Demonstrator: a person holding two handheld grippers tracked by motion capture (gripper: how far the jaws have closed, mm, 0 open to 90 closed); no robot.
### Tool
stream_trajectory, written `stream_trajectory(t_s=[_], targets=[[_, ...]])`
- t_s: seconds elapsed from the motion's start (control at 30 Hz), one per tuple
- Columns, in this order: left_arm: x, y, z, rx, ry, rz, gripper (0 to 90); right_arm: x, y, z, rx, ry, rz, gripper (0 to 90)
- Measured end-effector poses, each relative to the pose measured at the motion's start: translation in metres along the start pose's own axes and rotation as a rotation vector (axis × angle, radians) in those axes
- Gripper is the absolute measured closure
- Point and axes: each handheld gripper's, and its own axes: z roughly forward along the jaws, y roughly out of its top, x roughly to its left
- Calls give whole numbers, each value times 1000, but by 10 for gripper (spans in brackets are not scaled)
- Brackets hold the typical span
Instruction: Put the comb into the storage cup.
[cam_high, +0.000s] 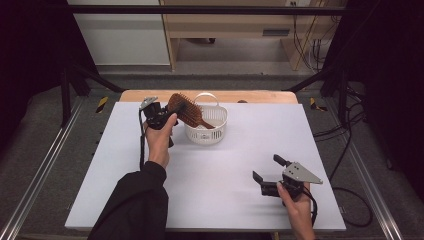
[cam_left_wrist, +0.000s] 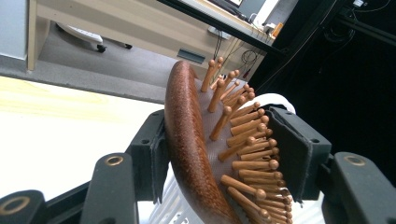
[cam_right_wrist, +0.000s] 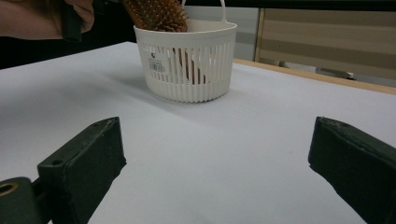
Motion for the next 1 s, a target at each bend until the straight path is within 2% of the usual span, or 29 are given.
stream_trajectory(t_s=[0.73,1.0], targets=[[3,-1,2,-4,13,-11,392,1,0,1,5,0,-4,39],[4,-1,3,-5,38,8,362,1,0,1,5,0,-3,38]])
